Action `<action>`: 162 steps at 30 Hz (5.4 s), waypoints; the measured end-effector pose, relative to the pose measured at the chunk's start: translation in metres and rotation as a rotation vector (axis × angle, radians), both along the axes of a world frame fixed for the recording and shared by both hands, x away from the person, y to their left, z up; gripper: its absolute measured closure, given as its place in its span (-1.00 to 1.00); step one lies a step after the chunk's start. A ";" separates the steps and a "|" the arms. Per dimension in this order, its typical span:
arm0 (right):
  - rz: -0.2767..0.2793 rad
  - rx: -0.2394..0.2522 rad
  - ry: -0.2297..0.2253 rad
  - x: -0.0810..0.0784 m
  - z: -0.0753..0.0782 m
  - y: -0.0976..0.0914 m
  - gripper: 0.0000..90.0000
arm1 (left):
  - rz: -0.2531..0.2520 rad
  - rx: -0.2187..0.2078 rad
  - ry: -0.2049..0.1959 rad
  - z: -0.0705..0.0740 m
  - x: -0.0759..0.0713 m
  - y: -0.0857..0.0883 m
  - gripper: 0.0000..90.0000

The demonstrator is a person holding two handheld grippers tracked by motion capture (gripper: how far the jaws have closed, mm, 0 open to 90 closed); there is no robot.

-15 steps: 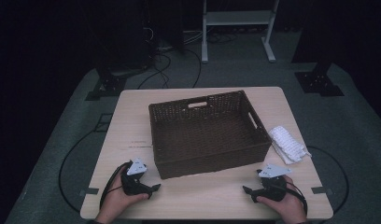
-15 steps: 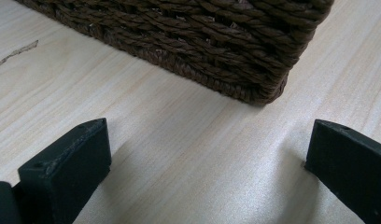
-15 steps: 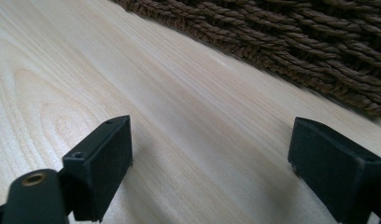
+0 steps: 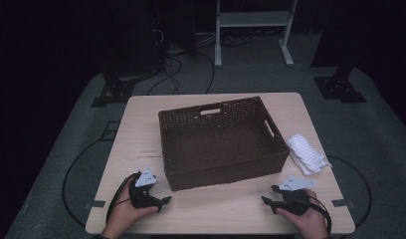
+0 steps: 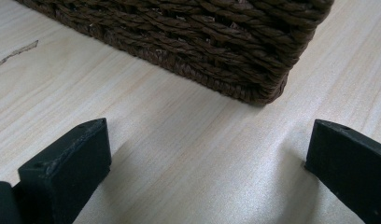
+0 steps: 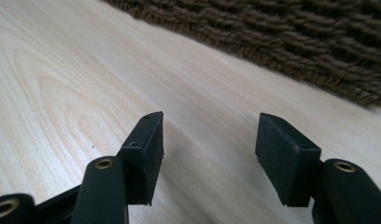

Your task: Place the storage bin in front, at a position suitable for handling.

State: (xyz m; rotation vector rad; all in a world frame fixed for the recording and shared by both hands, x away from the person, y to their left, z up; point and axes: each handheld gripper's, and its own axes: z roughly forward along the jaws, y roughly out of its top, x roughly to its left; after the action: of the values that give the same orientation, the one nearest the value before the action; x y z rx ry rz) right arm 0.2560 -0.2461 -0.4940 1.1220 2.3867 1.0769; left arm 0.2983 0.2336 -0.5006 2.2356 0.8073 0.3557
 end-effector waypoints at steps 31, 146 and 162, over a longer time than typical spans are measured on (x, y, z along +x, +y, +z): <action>-0.140 0.051 -0.076 0.010 0.049 -0.027 1.00 | 0.000 0.000 0.000 0.000 0.000 0.000 -1.00; -0.269 0.096 -0.132 0.188 0.062 -0.019 0.99 | 0.003 0.002 0.002 0.000 0.001 -0.001 -1.00; -0.277 0.085 -0.150 0.173 0.066 -0.022 0.95 | 0.000 -0.006 -0.027 0.007 -0.002 0.004 -0.39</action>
State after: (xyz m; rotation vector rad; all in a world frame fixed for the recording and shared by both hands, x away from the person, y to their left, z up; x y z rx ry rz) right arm 0.4295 -0.2679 -0.4277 1.3043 2.0169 1.1304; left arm 0.2967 0.2373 -0.4940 2.2211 0.7929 0.3816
